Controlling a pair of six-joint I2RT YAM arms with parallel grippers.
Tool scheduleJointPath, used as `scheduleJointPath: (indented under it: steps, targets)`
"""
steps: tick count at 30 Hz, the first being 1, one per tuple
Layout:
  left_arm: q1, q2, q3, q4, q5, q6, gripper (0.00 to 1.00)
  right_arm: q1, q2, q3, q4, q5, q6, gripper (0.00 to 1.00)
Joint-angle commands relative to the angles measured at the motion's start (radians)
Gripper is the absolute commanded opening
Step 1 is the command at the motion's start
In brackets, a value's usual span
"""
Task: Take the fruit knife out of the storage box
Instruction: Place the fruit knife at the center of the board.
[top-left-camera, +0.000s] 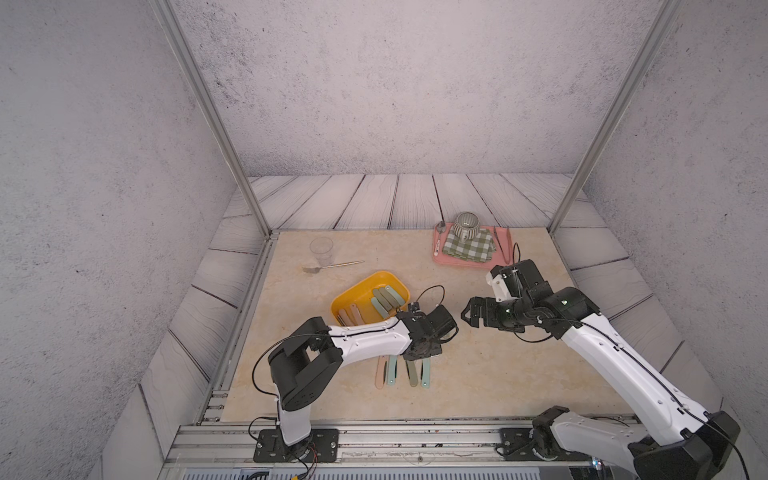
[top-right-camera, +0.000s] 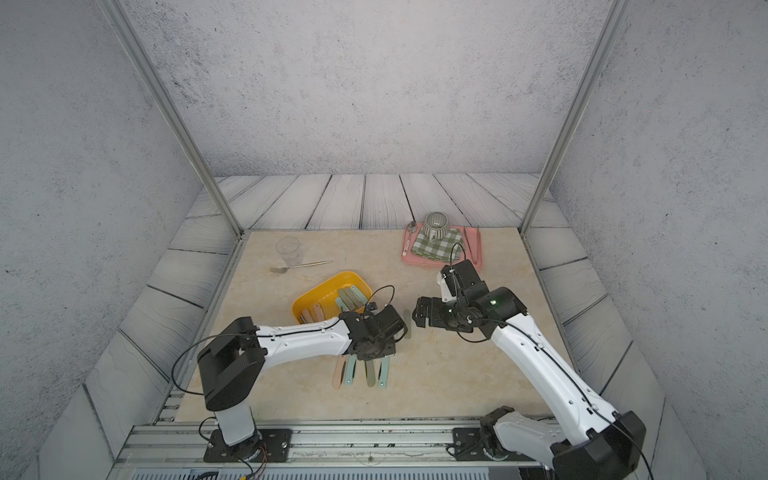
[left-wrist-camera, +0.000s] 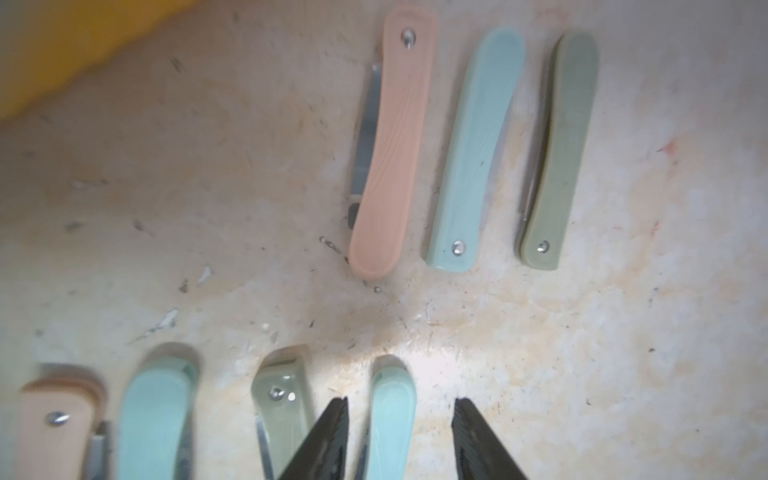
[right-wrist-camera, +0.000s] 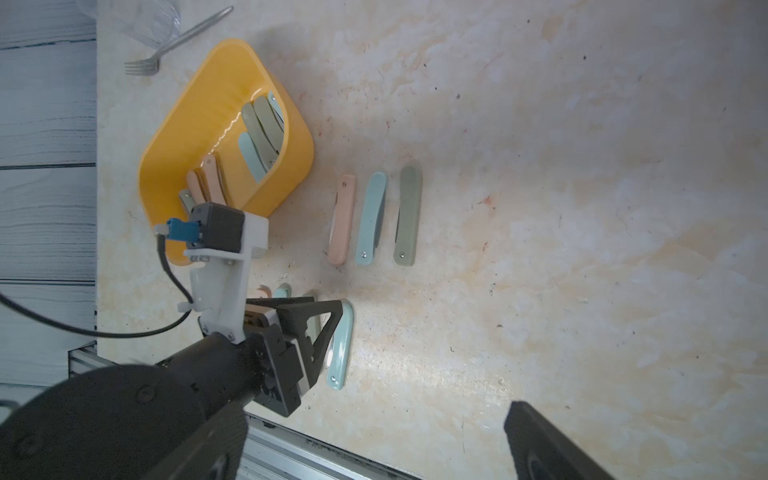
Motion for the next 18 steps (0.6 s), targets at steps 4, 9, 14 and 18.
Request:
scheduleJointPath:
  steps: [4, 9, 14, 18]
  targets:
    - [0.013, -0.152, 0.008, -0.124, -0.145, 0.078, 0.53, -0.004, 0.045, 0.062, -0.011, -0.016, -0.044, 0.99]
    - [0.024, -0.283, -0.015, -0.182, -0.217, 0.14, 0.65, 0.002, 0.161, 0.124, 0.003, -0.105, -0.101, 0.99]
    - [0.04, -0.415, -0.04, -0.244, -0.262, 0.169, 0.75, 0.029, 0.293, 0.196, 0.023, -0.142, -0.149, 0.99]
    - [0.05, -0.506, -0.065, -0.304, -0.257, 0.167, 0.79, 0.067, 0.382, 0.238, 0.063, -0.145, -0.16, 0.99]
